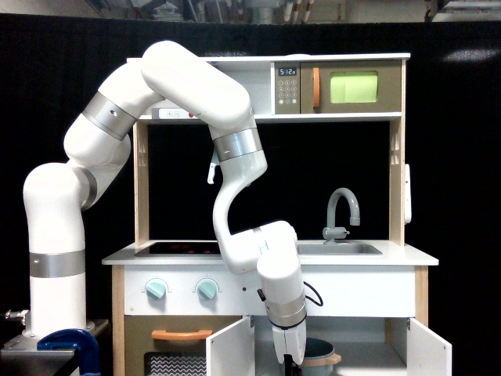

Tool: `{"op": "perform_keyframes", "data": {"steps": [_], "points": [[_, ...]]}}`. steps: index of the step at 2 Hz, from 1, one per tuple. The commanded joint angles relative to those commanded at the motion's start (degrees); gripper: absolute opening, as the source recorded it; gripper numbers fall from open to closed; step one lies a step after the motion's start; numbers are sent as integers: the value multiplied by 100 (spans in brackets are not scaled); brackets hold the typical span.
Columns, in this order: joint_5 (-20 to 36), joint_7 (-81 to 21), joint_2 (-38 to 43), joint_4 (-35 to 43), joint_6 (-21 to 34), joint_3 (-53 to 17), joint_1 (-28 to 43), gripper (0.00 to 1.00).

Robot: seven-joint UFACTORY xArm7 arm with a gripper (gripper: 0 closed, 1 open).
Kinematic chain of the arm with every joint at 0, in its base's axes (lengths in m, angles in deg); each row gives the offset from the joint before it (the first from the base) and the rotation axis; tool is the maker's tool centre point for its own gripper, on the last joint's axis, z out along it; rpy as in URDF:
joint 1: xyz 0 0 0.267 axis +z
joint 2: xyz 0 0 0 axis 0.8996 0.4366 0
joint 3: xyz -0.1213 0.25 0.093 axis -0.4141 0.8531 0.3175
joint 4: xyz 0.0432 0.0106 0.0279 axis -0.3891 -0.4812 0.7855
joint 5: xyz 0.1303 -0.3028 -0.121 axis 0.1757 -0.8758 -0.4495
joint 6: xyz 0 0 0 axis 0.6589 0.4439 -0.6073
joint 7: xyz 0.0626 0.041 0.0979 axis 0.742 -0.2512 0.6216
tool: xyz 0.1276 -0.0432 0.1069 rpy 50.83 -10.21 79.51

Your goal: Put the bowl inside the kitchen cabinet

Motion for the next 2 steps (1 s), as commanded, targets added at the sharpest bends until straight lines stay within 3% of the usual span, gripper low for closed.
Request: {"op": "perform_keyframes", "data": {"steps": [2], "points": [[-248, -16, -163, -164, 91, -19, -265, 100]]}}
